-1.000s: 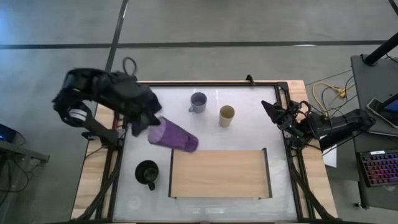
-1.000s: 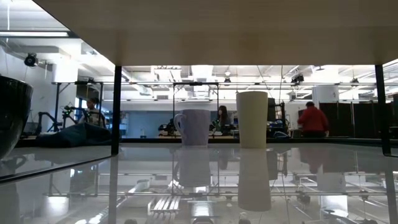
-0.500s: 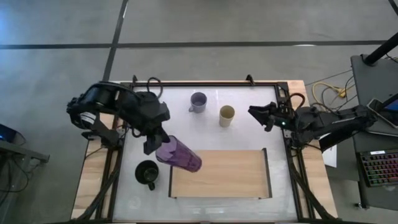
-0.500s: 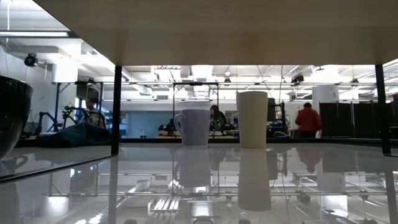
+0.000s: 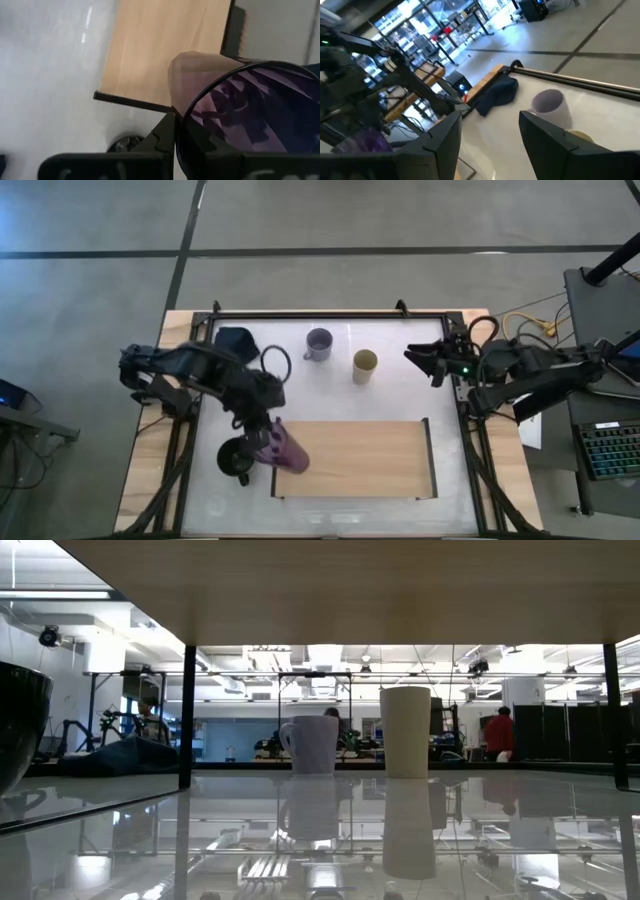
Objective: Stack small to large cups/mugs on shelf
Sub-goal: Put the purple cup on the shelf
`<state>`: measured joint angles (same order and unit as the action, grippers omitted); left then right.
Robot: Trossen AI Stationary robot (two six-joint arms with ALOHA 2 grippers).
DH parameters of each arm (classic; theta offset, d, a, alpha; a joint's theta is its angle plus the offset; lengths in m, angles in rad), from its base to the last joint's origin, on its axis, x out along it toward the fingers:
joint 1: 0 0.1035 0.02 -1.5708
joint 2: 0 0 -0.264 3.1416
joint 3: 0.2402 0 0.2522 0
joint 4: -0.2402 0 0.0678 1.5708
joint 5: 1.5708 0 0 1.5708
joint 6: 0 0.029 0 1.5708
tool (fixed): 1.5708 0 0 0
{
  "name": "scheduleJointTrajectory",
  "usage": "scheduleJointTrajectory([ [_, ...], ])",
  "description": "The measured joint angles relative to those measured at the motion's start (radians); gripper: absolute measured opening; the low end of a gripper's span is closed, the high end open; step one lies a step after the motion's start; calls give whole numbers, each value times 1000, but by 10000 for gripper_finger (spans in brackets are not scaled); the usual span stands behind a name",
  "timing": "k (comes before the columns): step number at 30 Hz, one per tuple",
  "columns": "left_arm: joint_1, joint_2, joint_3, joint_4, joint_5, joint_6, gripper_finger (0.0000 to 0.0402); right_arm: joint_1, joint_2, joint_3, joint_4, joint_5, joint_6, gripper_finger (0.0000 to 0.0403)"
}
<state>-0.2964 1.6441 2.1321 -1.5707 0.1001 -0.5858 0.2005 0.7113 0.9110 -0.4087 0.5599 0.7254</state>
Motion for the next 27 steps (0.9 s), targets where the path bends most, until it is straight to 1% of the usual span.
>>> scheduleJointTrajectory([
  [4, -22, 32, 9, 1, -38, -8, 0, 0, 7, 13, -4, -26, 0, 192],
  [11, -30, 89, 14, 0, -39, -2, 0, 0, 54, 17, -3, -115, 31, 192],
  [15, -30, 87, 33, 0, -36, -2, 0, 0, 98, 17, -2, -137, 54, 192],
  [17, -30, 84, 38, 0, -36, -8, 0, 0, 124, 17, -1, -165, 71, 192],
  [19, -30, 80, 44, 0, -36, -8, 0, 0, 156, 17, 1, -206, 90, 192],
  [24, -30, 75, 41, 0, -36, -9, 0, 0, 265, 17, 46, -375, 120, 191],
  [25, -30, 76, 39, -1, -36, -8, 0, 1, 290, 17, 72, -398, 117, 190],
  [27, -30, 76, 38, 0, -34, -9, 0, 12, 341, 18, 132, -409, 100, 177],
])
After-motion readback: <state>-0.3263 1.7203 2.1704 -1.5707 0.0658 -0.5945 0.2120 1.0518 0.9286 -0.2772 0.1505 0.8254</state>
